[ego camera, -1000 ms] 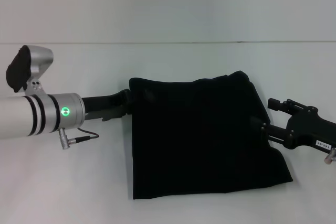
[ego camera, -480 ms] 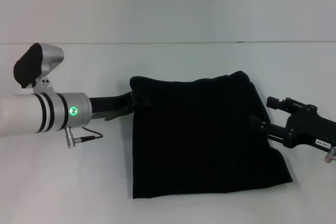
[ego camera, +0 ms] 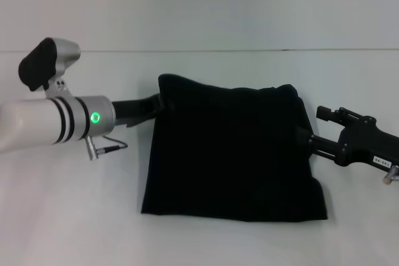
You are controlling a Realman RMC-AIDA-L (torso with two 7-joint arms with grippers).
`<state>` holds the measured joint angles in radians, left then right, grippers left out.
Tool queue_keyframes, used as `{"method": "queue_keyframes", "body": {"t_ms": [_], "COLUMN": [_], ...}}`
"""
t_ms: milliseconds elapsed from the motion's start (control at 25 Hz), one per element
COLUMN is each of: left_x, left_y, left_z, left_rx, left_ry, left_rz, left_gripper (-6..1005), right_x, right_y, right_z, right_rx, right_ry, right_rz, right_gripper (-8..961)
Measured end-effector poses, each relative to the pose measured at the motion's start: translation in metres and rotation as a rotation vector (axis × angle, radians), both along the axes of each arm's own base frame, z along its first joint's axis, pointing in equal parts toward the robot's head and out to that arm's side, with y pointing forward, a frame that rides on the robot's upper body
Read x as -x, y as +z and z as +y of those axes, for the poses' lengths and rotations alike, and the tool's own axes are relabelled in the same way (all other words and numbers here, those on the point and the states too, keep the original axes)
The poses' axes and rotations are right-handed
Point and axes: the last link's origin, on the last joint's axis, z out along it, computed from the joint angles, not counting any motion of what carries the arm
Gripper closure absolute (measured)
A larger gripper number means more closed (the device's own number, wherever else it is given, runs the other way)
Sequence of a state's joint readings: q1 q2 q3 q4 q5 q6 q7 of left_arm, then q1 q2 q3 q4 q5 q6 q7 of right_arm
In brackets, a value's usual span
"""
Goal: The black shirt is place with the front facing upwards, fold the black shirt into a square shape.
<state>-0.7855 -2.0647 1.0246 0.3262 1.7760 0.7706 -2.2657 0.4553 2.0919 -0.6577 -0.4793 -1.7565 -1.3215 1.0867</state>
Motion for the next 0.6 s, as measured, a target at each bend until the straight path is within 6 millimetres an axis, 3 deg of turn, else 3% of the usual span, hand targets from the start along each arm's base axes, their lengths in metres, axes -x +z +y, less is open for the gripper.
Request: {"method": "queue_keyframes", "body": {"t_ms": [280, 600], "left_x": [0.002, 0.029], "left_y": [0.014, 0.023], "left_z": [0.014, -0.003], "left_rx": [-0.085, -0.118], "left_ry": [0.05, 0.155], "left_rz": [-0.011, -0.129], "left_gripper": [930, 933], "right_x": [0.003, 0.003], "right_y": [0.001, 0.002], "right_z": [0.004, 0.005], "right_rx": [-0.009, -0.013], "right_ry": [0.006, 0.007], "right_rz": [0.006, 0.003], "right_gripper": [160, 160]}}
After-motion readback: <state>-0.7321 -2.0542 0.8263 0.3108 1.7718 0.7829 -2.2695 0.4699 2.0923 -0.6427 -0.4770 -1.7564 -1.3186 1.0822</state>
